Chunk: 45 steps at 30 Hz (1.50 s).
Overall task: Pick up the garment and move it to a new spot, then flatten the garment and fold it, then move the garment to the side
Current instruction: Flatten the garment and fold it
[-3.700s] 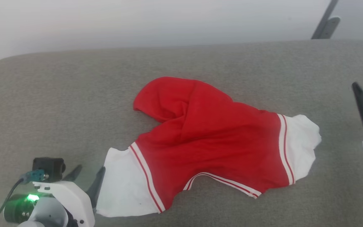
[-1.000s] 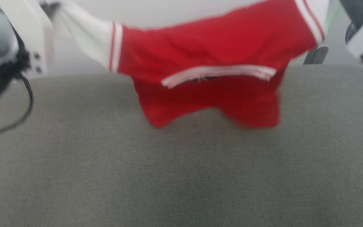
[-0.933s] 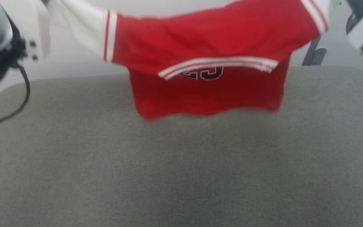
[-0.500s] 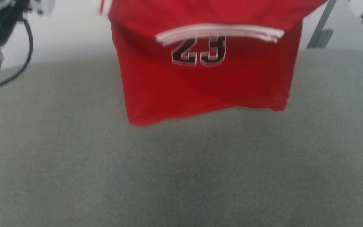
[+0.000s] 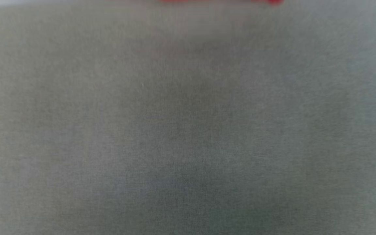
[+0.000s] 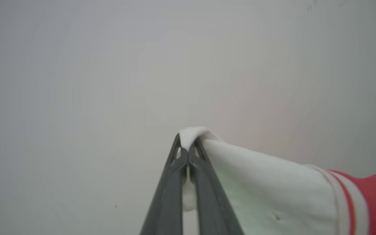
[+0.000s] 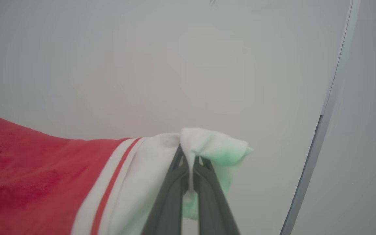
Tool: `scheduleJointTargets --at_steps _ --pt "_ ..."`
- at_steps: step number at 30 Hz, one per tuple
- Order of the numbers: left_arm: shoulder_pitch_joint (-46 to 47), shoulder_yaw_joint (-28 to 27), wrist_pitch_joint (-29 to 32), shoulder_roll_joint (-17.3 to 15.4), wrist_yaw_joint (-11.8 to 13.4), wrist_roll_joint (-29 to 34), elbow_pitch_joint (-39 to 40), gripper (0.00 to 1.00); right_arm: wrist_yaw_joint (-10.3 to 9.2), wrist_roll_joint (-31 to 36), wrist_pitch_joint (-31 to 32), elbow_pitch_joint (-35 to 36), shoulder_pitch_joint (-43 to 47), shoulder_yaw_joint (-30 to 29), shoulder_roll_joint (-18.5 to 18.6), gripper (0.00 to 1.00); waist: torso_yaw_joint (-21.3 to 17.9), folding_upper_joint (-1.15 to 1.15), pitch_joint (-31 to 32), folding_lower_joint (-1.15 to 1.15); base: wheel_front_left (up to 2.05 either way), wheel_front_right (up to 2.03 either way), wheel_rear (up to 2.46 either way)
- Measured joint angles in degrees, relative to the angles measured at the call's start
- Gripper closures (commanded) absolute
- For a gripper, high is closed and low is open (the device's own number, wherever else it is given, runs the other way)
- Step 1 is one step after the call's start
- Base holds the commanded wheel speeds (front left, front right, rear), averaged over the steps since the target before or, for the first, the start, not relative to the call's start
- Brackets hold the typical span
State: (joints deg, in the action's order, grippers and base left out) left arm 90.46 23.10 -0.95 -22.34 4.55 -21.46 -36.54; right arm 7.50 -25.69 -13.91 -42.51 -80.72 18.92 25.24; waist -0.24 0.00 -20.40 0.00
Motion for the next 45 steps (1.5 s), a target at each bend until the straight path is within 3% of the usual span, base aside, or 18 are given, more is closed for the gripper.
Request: scheduleJointTargets --at_steps 6,11,17,22,27,31,35,41,42,45 --pt "0.3 0.6 -7.5 2.6 -1.4 -0.2 -6.8 1.0 0.0 2.3 -1.0 -2.4 0.0 3.4 -0.1 1.0 1.4 0.0 -3.9 0.0 0.0 0.0 0.0" --pt "-6.2 0.9 -8.1 3.9 -3.4 -2.6 -13.0 1.0 0.0 -3.5 -1.0 -6.1 6.3 8.9 -0.2 1.0 2.8 0.0 -3.4 0.0 0.0 0.0 0.0" --pt "-15.9 1.7 -3.5 4.7 -6.6 -6.0 -17.0 1.0 0.0 -14.5 4.0 -4.1 14.2 16.2 1.5 1.0 3.5 0.0 -0.4 0.0 0.0 0.0 0.0" --pt "-25.2 2.0 3.5 4.5 -8.9 -9.5 -17.7 1.0 0.0 -23.4 10.0 0.8 20.8 20.7 5.4 1.0 3.9 0.0 2.8 0.0 0.0 0.0 0.0" --pt "-35.0 3.0 11.3 3.2 -10.0 -11.7 -13.5 1.0 -0.01 -30.7 16.4 8.7 27.7 24.8 10.7 1.0 4.6 0.0 6.2 0.0 0.0 0.0 0.0" --pt "-43.3 2.8 17.5 0.8 -9.5 -14.4 -5.6 1.0 0.0 -34.4 20.5 14.1 32.8 27.3 15.7 1.0 5.0 0.0 8.6 0.0 0.0 0.0 0.0" --pt "-52.5 2.0 24.5 -2.6 -5.7 -17.2 6.9 1.0 -0.01 -37.5 24.4 19.4 37.6 29.2 20.2 1.0 5.4 0.0 10.4 0.0 0.0 0.0 0.0" --pt "-67.8 -1.3 35.4 -9.8 4.4 -20.9 31.0 1.0 -0.01 -41.8 30.6 28.1 43.7 31.0 27.3 1.0 5.6 0.0 11.9 0.0 0.0 0.0 0.0" --pt "-67.8 -1.3 35.4 -9.8 4.4 -20.9 31.0 1.0 -0.01 -41.8 30.6 28.1 43.7 31.0 27.3 1.0 5.6 0.0 11.9 0.0 0.0 0.0 0.0" --pt "-74.5 -3.2 39.7 -13.3 10.0 -21.4 42.7 1.0 0.0 -44.1 33.5 33.2 46.6 31.5 31.4 1.0 5.6 0.0 11.9 0.0 0.0 0.0 0.0"
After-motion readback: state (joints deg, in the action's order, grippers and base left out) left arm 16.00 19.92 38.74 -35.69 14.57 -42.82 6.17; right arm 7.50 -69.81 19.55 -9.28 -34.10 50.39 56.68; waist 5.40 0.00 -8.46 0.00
